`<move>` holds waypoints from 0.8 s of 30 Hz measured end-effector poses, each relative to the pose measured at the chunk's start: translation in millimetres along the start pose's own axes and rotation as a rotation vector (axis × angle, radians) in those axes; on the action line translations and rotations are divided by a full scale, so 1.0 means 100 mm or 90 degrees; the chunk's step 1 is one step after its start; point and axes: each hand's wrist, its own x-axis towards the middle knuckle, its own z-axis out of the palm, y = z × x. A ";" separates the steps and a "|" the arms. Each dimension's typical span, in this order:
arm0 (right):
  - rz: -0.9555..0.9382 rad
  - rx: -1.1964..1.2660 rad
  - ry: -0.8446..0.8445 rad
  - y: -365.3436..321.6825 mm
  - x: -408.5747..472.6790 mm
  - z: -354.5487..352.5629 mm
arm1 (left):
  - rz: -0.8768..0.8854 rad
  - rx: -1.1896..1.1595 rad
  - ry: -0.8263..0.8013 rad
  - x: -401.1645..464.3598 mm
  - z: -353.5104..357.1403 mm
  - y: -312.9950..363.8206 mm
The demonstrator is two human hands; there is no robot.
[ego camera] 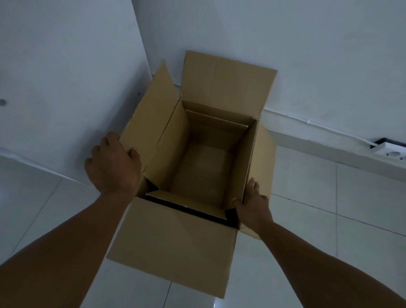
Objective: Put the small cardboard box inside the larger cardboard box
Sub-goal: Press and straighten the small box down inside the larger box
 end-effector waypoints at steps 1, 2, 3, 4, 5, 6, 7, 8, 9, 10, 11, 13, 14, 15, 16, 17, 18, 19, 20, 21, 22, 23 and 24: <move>-0.002 -0.003 -0.001 -0.04 0.03 0.00 | 0.007 0.009 0.003 0.01 0.01 -0.01; -0.003 -0.003 -0.003 -0.07 0.05 0.00 | 0.021 0.024 0.006 0.03 0.01 -0.02; -0.002 -0.002 -0.004 -0.10 0.07 0.01 | 0.043 0.047 0.008 0.04 0.01 -0.03; -0.001 0.000 -0.004 -0.13 0.08 0.02 | 0.071 0.073 0.007 0.04 0.02 -0.04; 0.000 0.001 -0.001 -0.14 0.09 0.03 | 0.105 0.099 -0.001 0.05 0.03 -0.05; 0.002 0.000 0.004 -0.15 0.10 0.04 | 0.143 0.126 -0.014 0.05 0.04 -0.07; 0.004 -0.005 0.009 -0.15 0.09 0.05 | 0.185 0.156 -0.026 0.05 0.06 -0.10; 0.002 -0.012 0.017 -0.14 0.09 0.07 | 0.232 0.187 -0.033 0.05 0.10 -0.13; -0.001 -0.021 0.027 -0.14 0.09 0.09 | 0.280 0.212 -0.039 0.06 0.15 -0.17; -0.005 -0.031 0.037 -0.13 0.09 0.11 | 0.324 0.232 -0.046 0.06 0.20 -0.20; -0.006 -0.037 0.046 -0.13 0.08 0.13 | 0.361 0.254 -0.057 0.07 0.25 -0.23; -0.006 -0.045 0.062 -0.14 0.08 0.16 | 0.413 0.297 -0.078 0.09 0.38 -0.28; -0.007 -0.052 0.071 -0.14 0.09 0.18 | 0.429 0.309 -0.087 0.11 0.43 -0.31; -0.008 -0.062 0.082 -0.15 0.09 0.20 | 0.438 0.315 -0.095 0.12 0.48 -0.32; -0.007 -0.072 0.093 -0.16 0.09 0.22 | 0.443 0.318 -0.103 0.13 0.52 -0.33; -0.006 -0.080 0.102 -0.17 0.09 0.23 | 0.446 0.322 -0.109 0.14 0.56 -0.34; -0.007 -0.090 0.113 -0.19 0.09 0.25 | 0.449 0.329 -0.118 0.14 0.60 -0.34; -0.012 -0.104 0.125 -0.19 0.09 0.27 | 0.451 0.336 -0.127 0.14 0.64 -0.35; -0.020 -0.119 0.139 -0.19 0.09 0.29 | 0.454 0.338 -0.138 0.14 0.67 -0.34; -0.029 -0.134 0.152 -0.17 0.09 0.30 | 0.456 0.335 -0.147 0.13 0.70 -0.33; -0.038 -0.148 0.163 -0.15 0.10 0.31 | 0.459 0.333 -0.156 0.12 0.72 -0.32; -0.047 -0.163 0.173 -0.12 0.10 0.32 | 0.463 0.334 -0.166 0.12 0.75 -0.32; -0.055 -0.179 0.185 -0.09 0.11 0.32 | 0.469 0.339 -0.180 0.11 0.78 -0.31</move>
